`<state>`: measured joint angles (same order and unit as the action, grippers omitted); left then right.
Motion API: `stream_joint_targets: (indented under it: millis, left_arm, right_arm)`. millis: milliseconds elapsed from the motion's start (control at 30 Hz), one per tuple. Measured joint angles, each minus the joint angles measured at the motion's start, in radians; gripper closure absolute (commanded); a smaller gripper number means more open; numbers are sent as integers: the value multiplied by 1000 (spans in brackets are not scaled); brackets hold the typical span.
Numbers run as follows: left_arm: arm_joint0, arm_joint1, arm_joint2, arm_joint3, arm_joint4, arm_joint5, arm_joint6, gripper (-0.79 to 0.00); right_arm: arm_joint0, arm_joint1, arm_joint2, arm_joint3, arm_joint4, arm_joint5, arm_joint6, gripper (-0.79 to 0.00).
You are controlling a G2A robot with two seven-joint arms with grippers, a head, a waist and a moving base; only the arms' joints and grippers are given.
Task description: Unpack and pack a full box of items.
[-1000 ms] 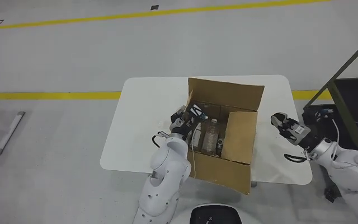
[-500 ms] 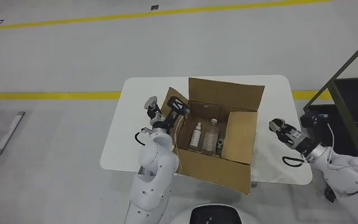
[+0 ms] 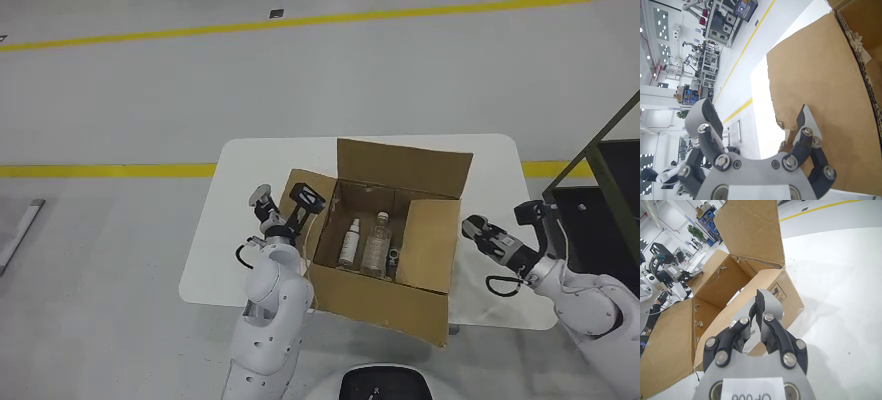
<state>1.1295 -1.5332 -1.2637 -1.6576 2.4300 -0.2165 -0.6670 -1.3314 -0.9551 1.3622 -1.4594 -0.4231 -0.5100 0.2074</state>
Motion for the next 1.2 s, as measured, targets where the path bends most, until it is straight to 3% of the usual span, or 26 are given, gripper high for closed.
stream_joint_targets:
  millis: [267,667,933,1067,1200]
  left_arm:
    - [18,1,-24,-29,-22,1,-21,-785]
    - [74,6,-29,-195,-13,-36,9,-785]
    - [103,6,-15,-333,-107,-96,66,-785]
    - [104,3,16,-375,-267,-196,127,-785]
    - [97,-8,62,-330,-511,-274,122,-785]
  right_arm:
    - [94,-17,-52,70,-3,-19,27,0]
    - [178,-37,-85,141,-14,-50,8,0]
    - [95,-23,14,83,-11,-70,-42,0]
    - [27,-13,74,32,-7,-75,-41,0]
    - [-38,-7,123,-10,6,-74,-31,0]
